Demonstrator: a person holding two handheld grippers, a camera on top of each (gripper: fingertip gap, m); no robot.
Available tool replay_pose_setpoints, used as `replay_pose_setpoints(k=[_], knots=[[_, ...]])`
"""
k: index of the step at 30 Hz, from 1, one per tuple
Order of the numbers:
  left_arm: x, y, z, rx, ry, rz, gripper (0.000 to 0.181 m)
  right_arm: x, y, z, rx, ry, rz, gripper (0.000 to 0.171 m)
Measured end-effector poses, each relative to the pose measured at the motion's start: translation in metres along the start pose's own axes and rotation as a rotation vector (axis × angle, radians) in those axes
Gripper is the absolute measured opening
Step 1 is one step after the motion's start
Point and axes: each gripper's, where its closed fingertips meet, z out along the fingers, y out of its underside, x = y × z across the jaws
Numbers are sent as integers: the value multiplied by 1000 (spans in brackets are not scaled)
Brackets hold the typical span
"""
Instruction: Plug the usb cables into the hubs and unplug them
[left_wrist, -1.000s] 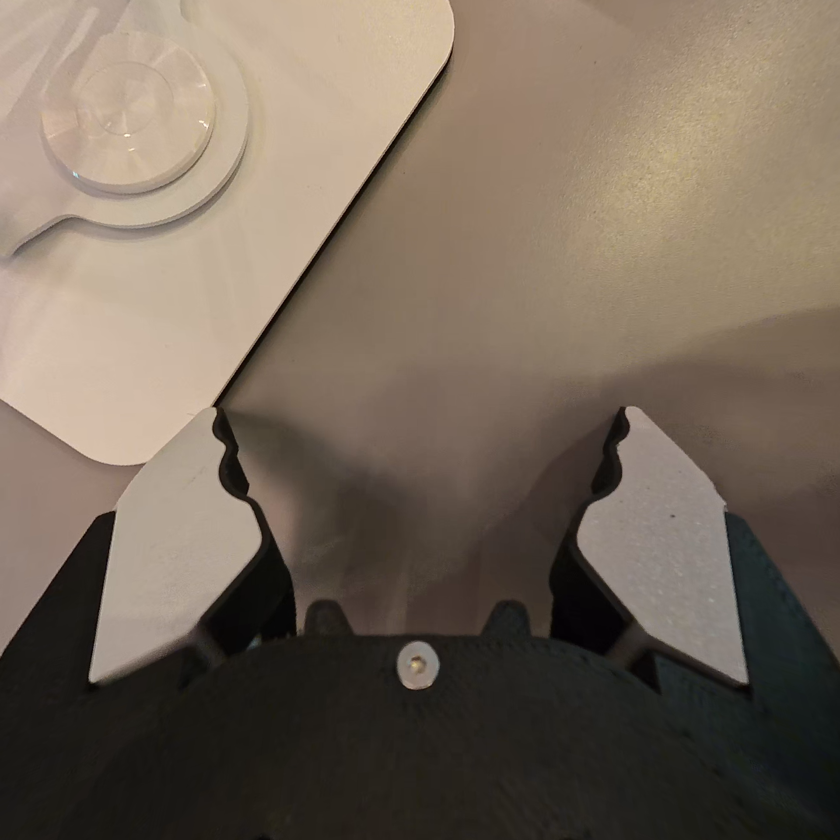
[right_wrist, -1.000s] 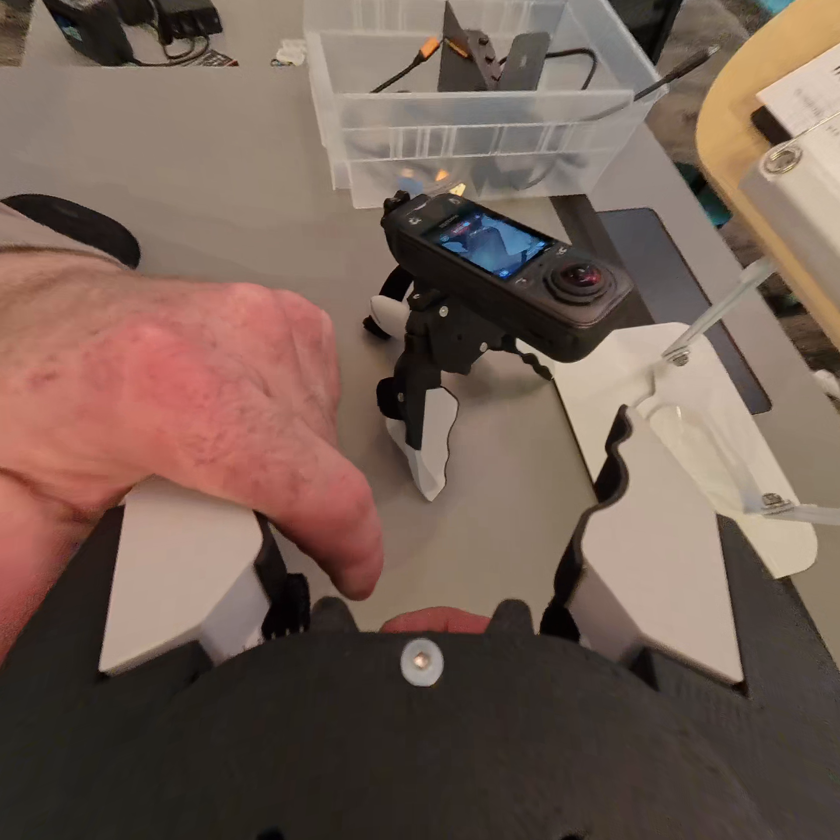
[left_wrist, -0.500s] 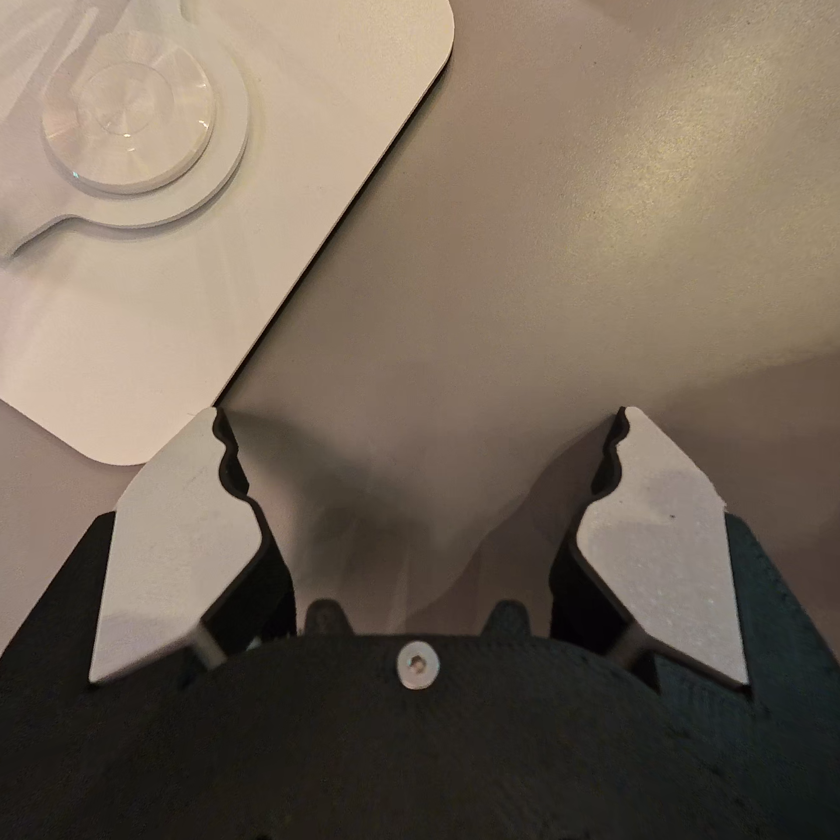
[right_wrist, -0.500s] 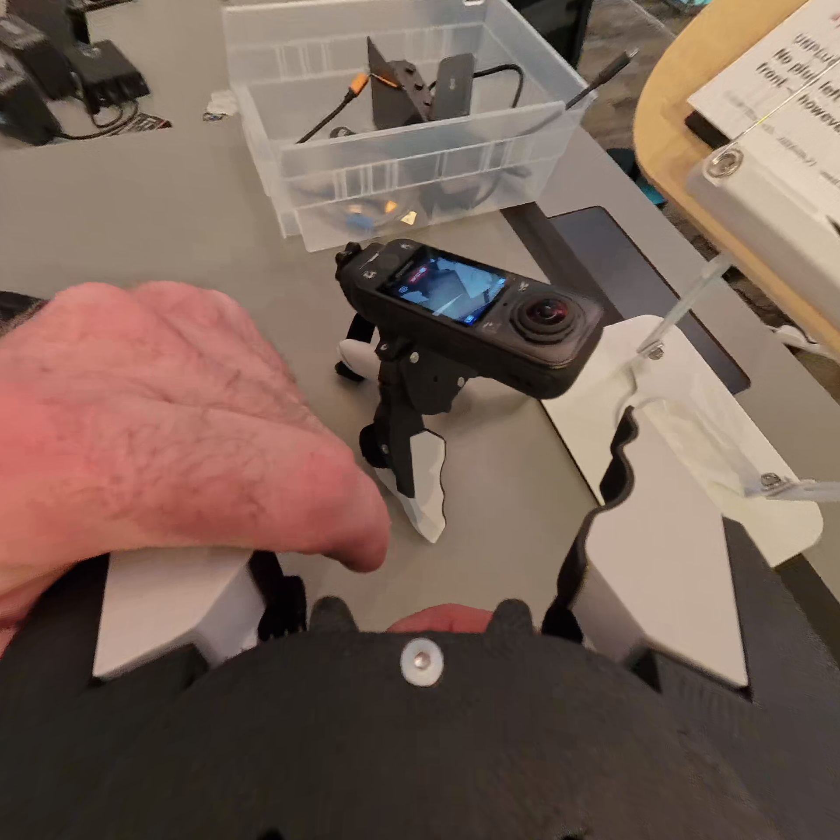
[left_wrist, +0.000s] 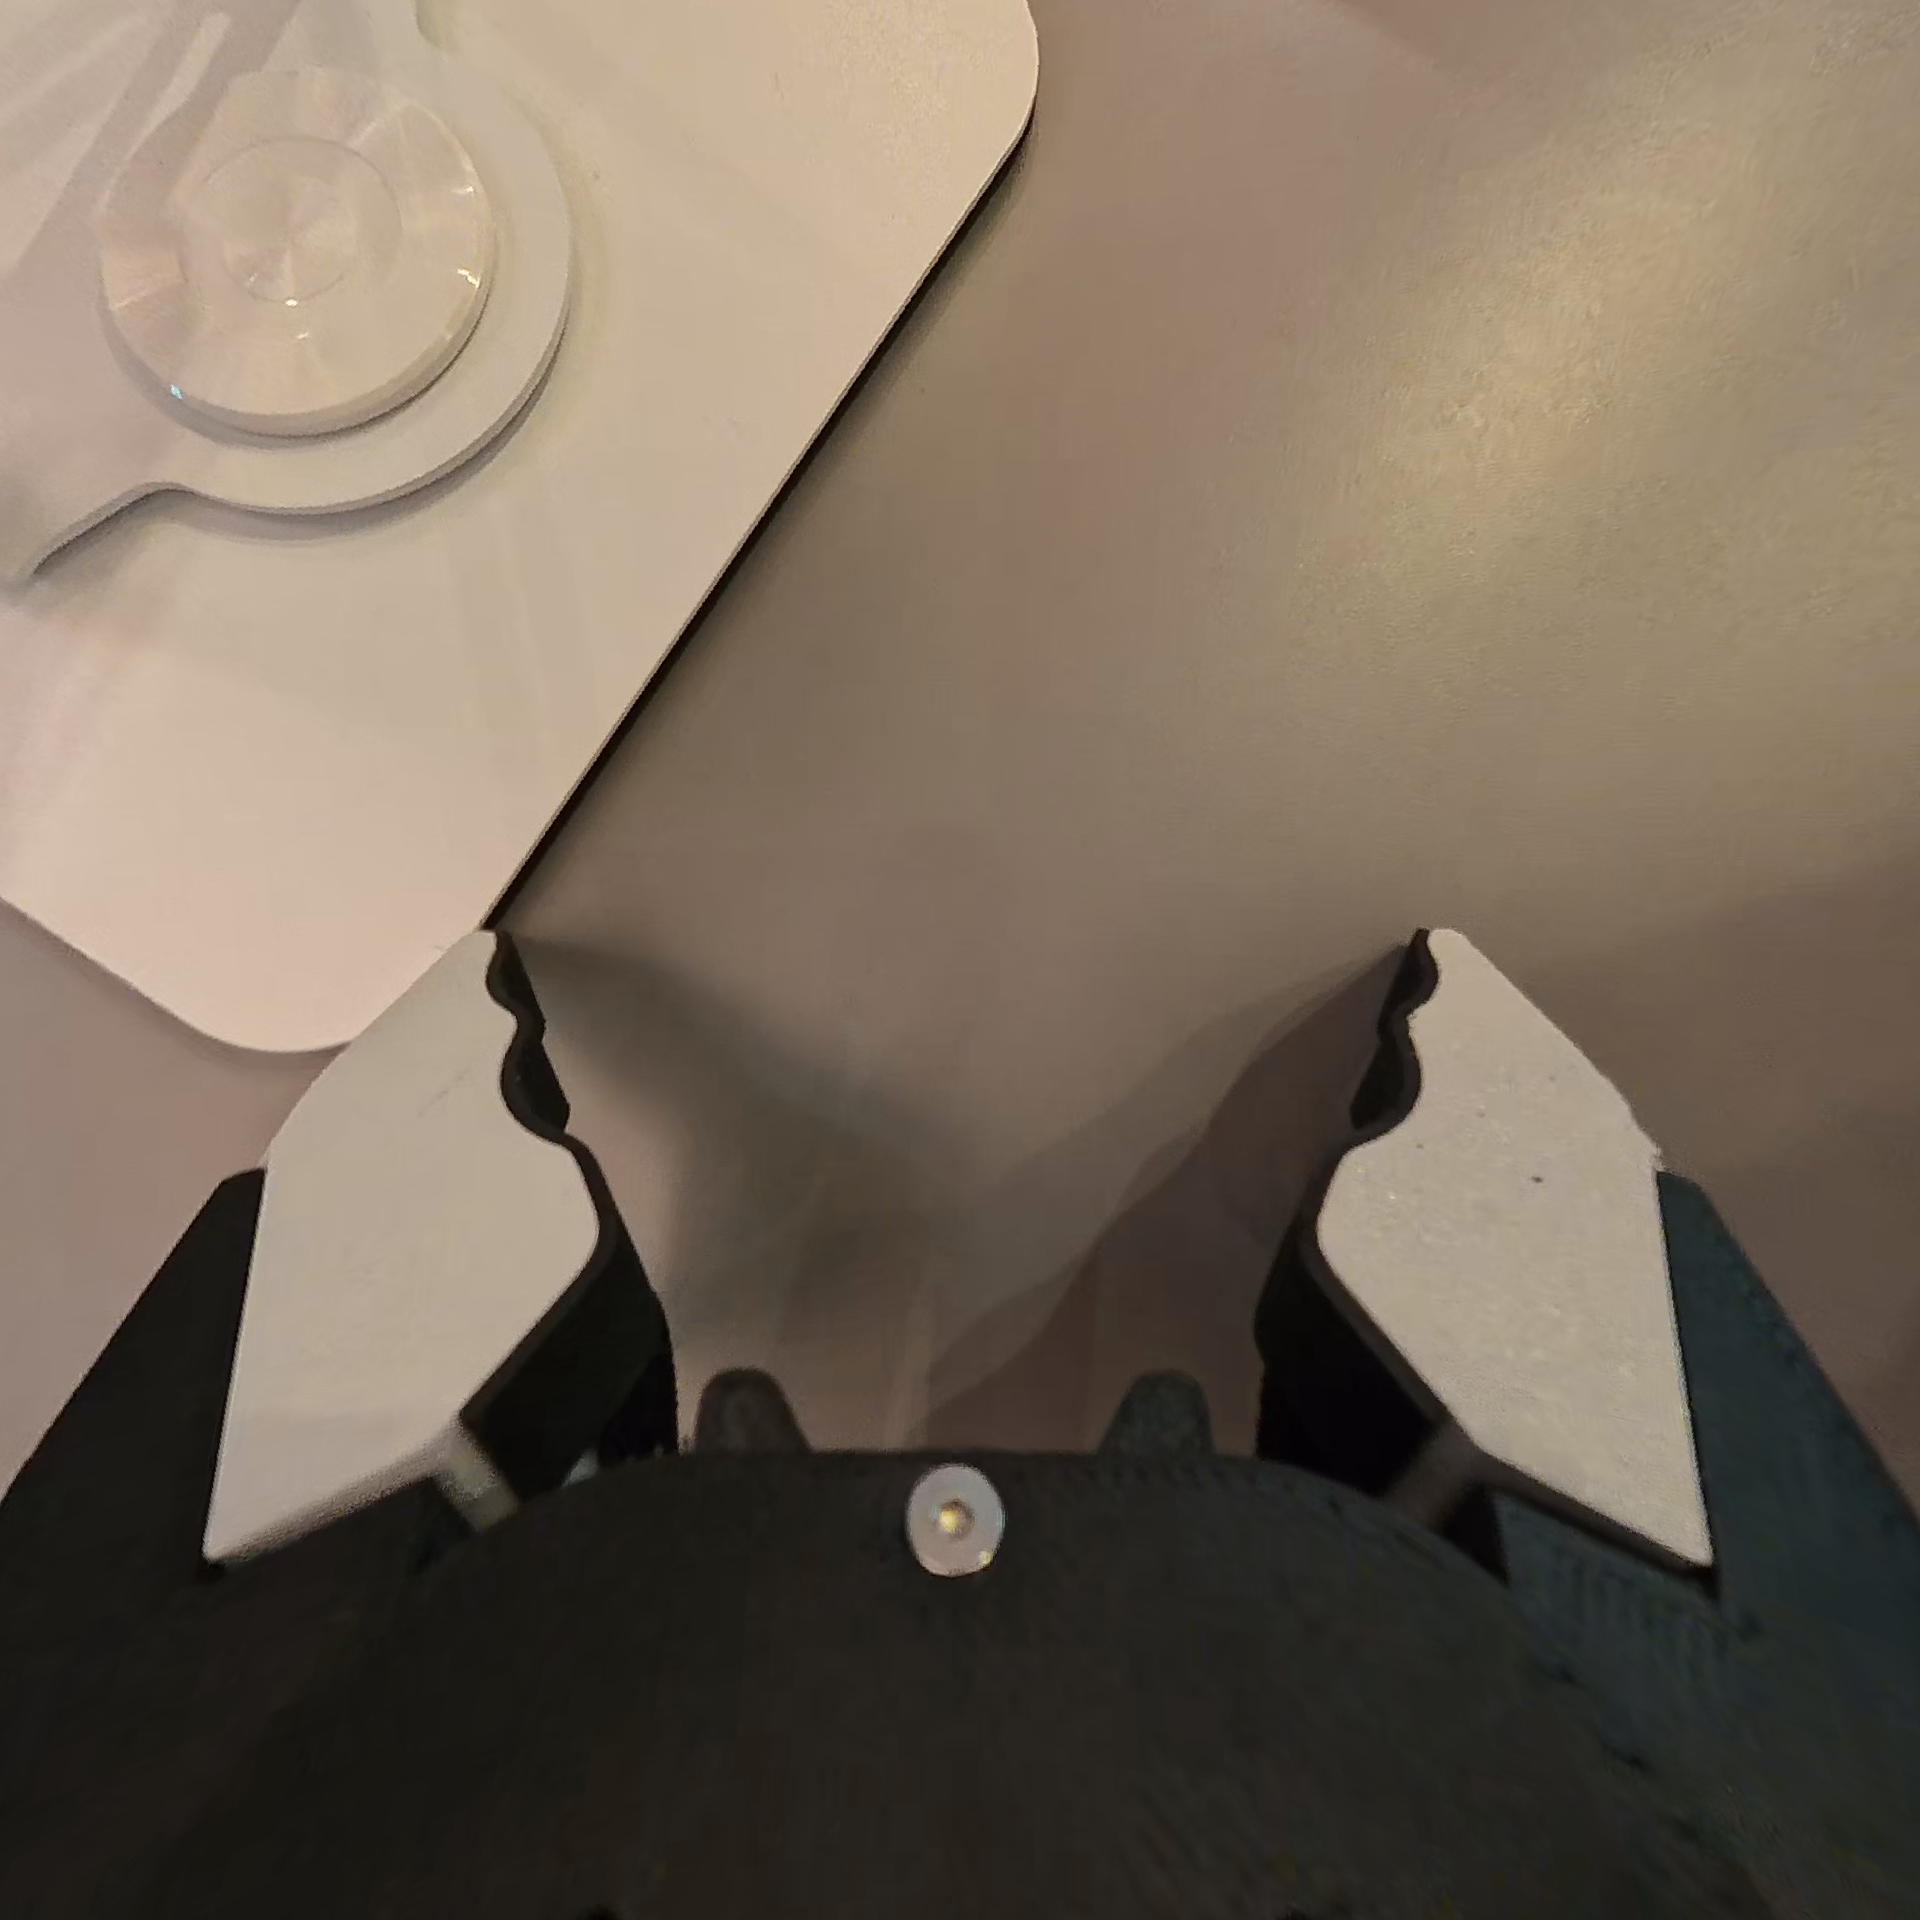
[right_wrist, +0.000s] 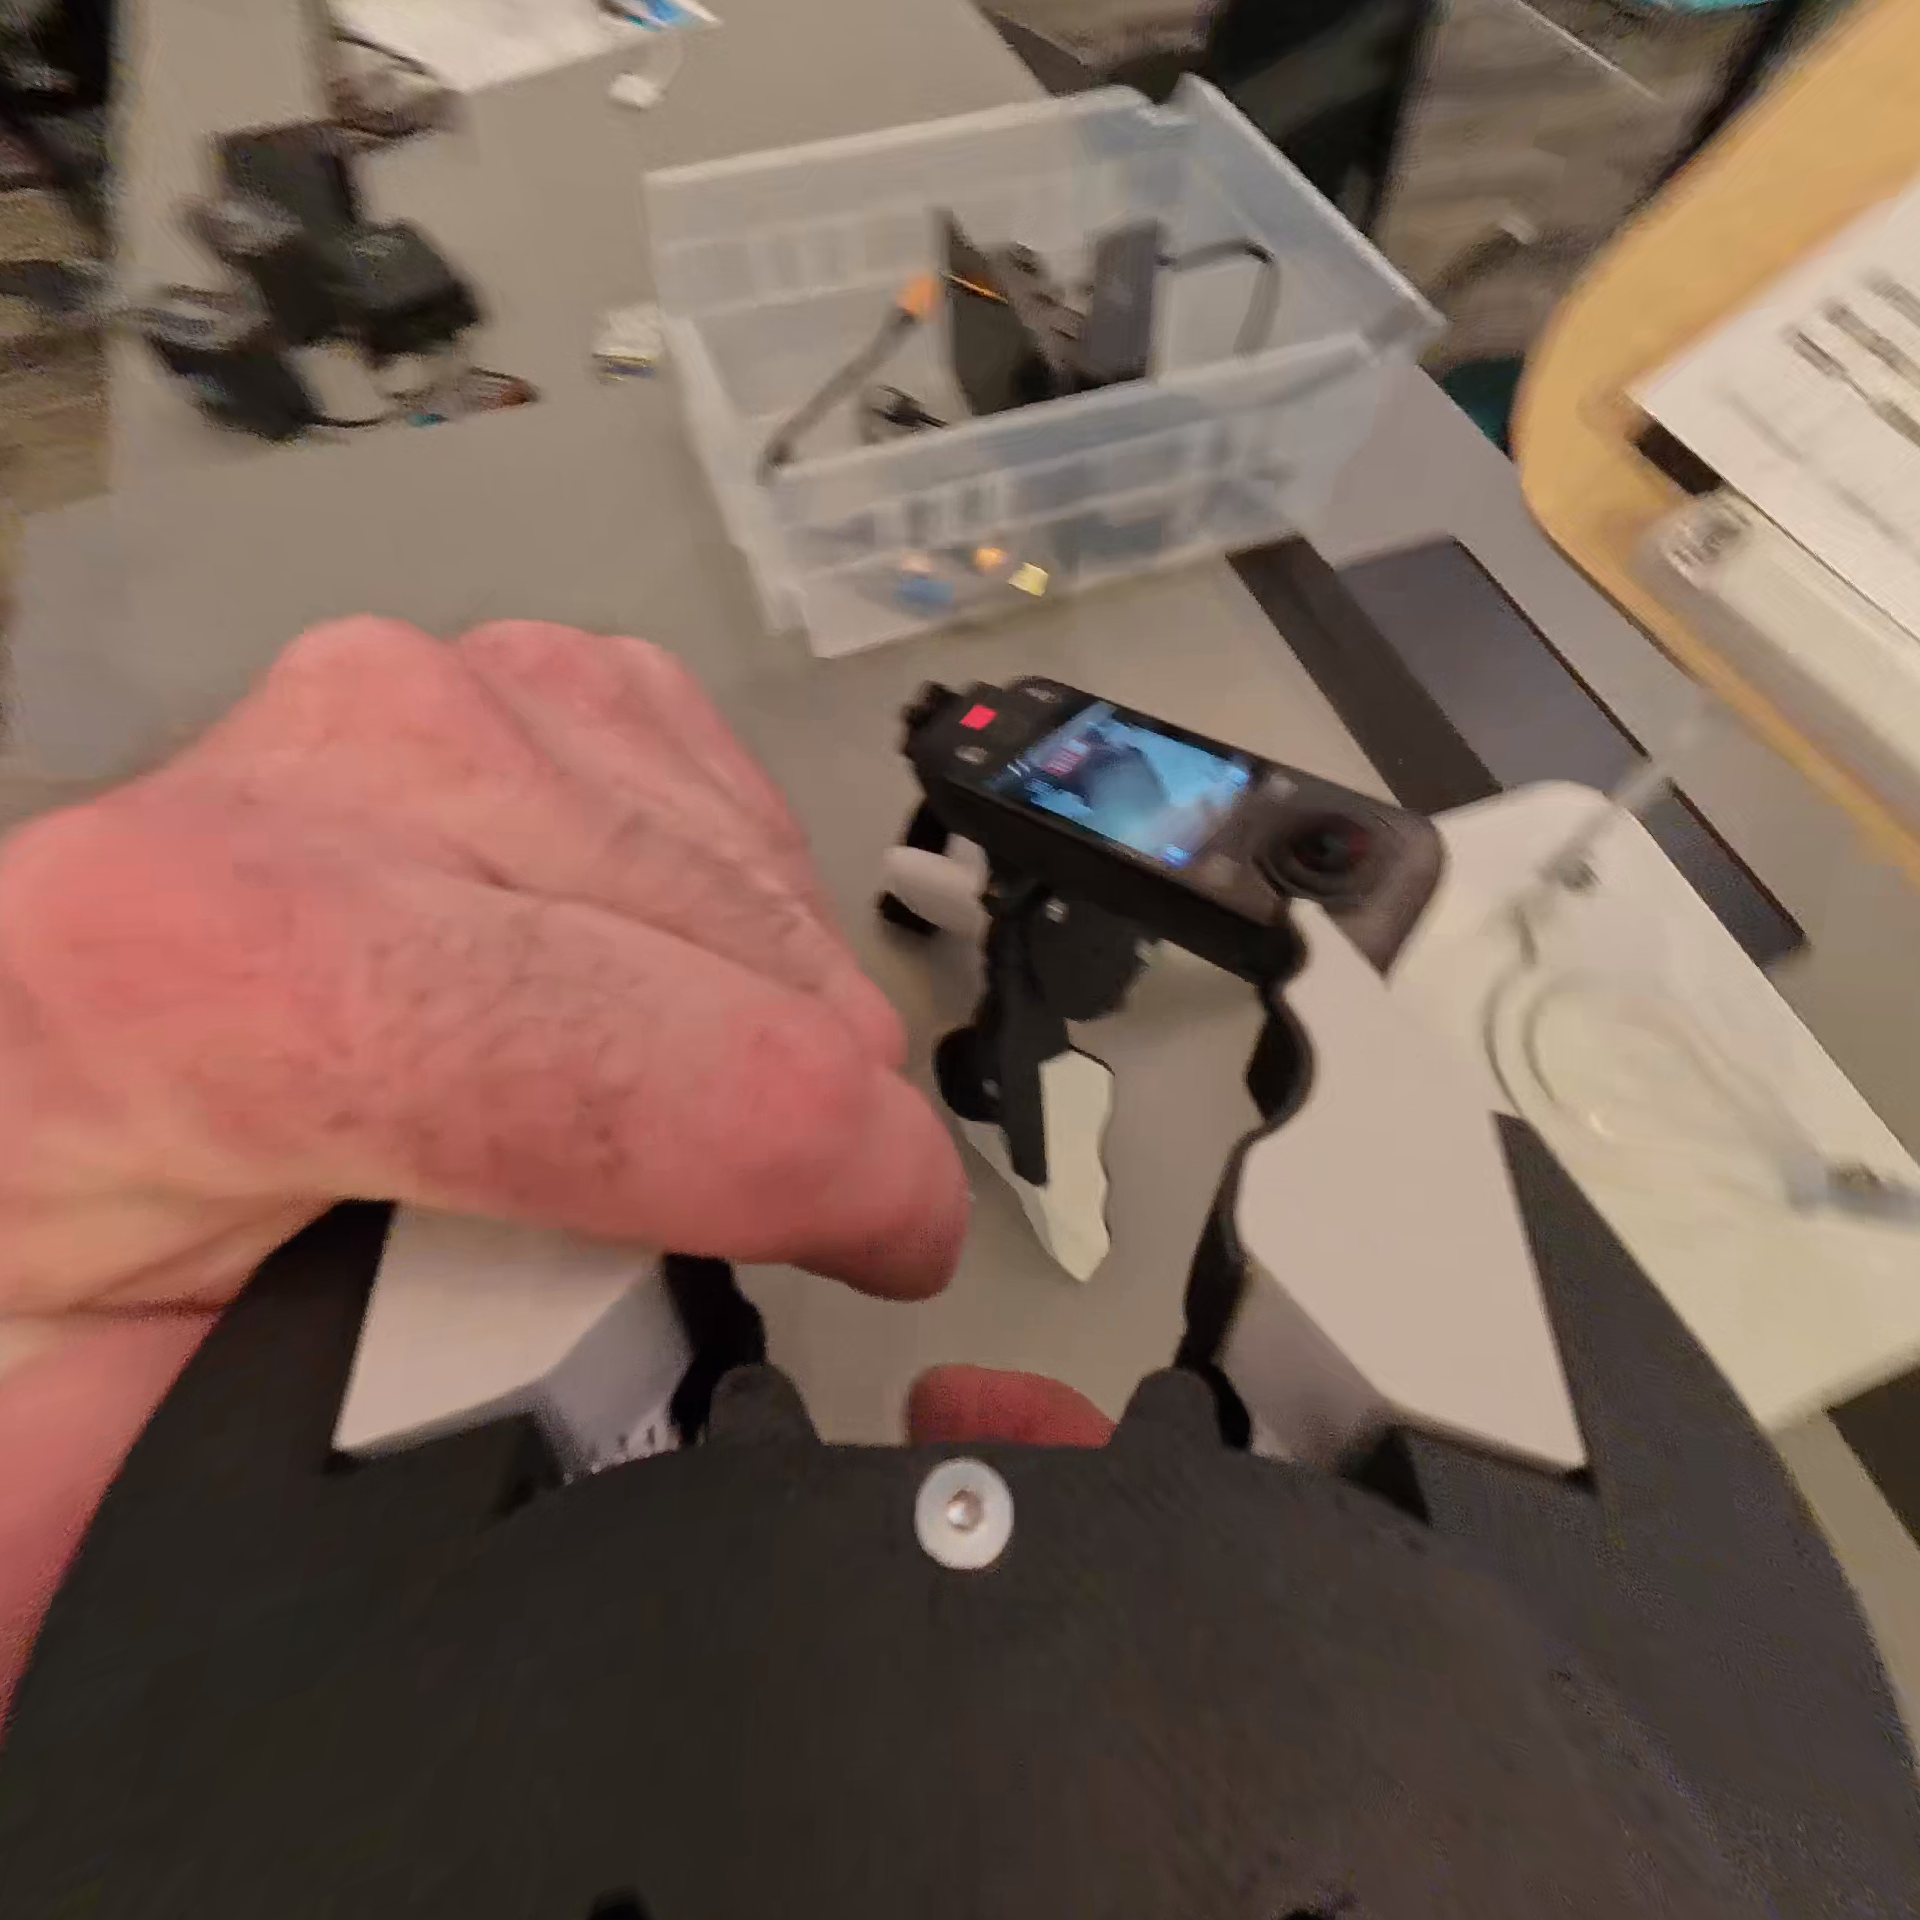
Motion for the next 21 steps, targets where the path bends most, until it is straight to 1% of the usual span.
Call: replay_pose_setpoints(k=[1,2,4,6,8,10,11,14,16,19,21], knots=[[0,0,0,-2,0,0,146,-8,-4,-1,33,-50,-27,104],[0,0,0,-2,0,0,146,-8,-6,0,48,-57,-30,106],[0,0,0,-2,0,0,146,-4,-5,4,11,-35,-18,97],[0,0,0,-2,0,0,146,-16,-13,-2,34,-73,-61,87],[0,0,0,-2,0,0,146,-24,-13,-7,13,-101,-70,76],[0,0,0,-2,0,0,146,-23,-16,-6,21,-95,-98,80],[0,0,0,-2,0,0,146,-20,-15,-5,25,-72,-64,83],[0,0,0,-2,0,0,146,-19,-5,-10,28,-53,-18,79],[0,0,0,-2,0,0,146,-14,3,-15,41,-18,1,89],[0,0,0,-2,0,0,146,-8,18,-21,75,24,38,97],[0,0,0,-2,0,0,146,-7,27,-23,96,11,34,93]])
